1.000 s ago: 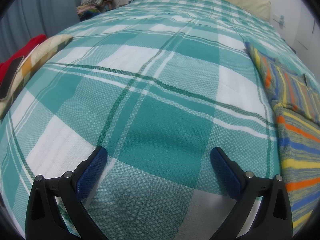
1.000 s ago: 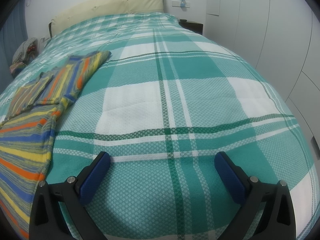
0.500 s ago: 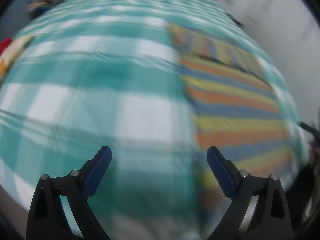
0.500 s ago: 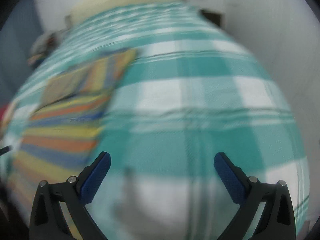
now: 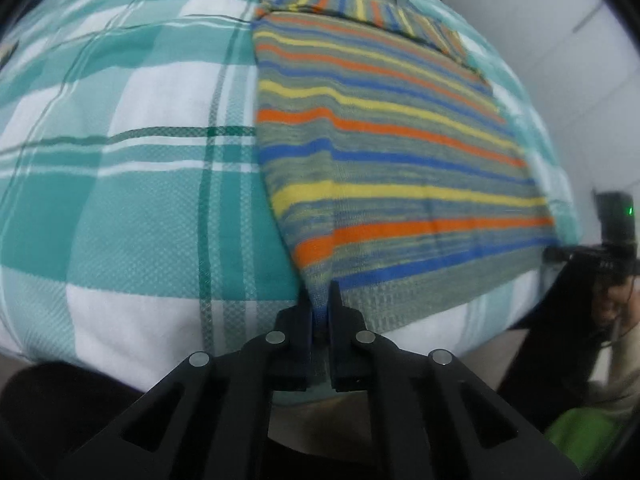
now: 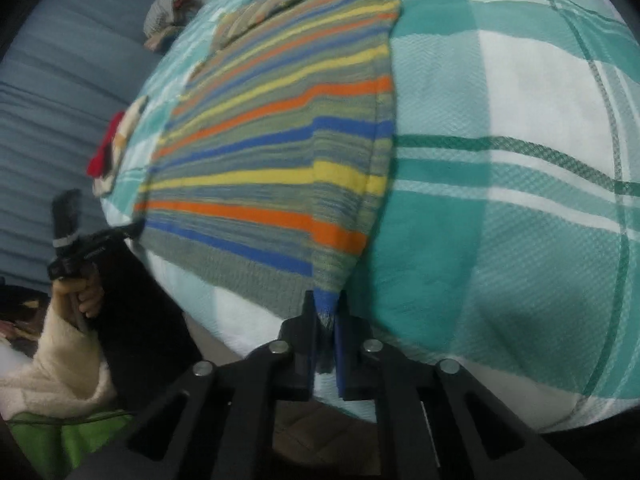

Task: Fold small clothes
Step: 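Grasp the sweater side edge with the left tool while the right tool grasps the other side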

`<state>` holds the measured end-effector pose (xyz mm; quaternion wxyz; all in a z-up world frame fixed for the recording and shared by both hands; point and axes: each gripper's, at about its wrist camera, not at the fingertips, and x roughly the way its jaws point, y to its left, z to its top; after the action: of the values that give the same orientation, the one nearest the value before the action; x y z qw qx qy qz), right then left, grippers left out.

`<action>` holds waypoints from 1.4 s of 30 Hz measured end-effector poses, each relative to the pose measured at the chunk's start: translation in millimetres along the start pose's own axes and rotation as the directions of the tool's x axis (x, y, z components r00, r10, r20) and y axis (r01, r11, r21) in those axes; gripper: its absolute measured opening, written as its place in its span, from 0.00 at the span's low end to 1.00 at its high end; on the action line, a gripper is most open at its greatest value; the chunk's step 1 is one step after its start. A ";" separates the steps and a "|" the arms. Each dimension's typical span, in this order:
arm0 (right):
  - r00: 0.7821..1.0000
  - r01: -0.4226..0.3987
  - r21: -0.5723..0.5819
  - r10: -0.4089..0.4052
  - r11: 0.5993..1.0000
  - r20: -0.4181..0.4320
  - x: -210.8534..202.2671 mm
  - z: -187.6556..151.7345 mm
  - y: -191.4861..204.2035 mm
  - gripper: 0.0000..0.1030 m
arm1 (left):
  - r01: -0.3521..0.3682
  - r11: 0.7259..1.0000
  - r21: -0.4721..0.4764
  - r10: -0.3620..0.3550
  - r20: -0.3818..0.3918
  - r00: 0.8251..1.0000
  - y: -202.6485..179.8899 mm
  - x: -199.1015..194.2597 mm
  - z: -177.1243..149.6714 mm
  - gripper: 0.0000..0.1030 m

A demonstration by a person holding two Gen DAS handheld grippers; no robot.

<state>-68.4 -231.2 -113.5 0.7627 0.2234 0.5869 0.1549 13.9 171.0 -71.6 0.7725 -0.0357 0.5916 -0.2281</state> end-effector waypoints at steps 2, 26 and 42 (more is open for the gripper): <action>1.000 -0.012 -0.023 0.013 1.000 0.026 -12.4 -0.3 8.4 0.07 | 0.080 0.995 -0.064 -0.078 0.026 0.997 7.6 -10.0 5.7 0.04; 0.939 -0.134 0.156 0.074 0.979 0.336 -27.2 314.2 -57.9 0.07 | 0.171 0.968 -0.183 -0.121 0.259 0.958 62.2 51.4 323.0 0.04; 0.822 -0.412 0.354 0.174 0.840 0.543 -12.0 382.2 -142.7 0.20 | 0.228 0.891 -0.391 -0.026 0.459 0.888 112.8 42.7 392.4 0.31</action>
<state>293.4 -419.5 -97.4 0.7771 0.5179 0.3507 0.0696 422.3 170.6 -29.8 0.8414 -0.2976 0.4327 -0.1276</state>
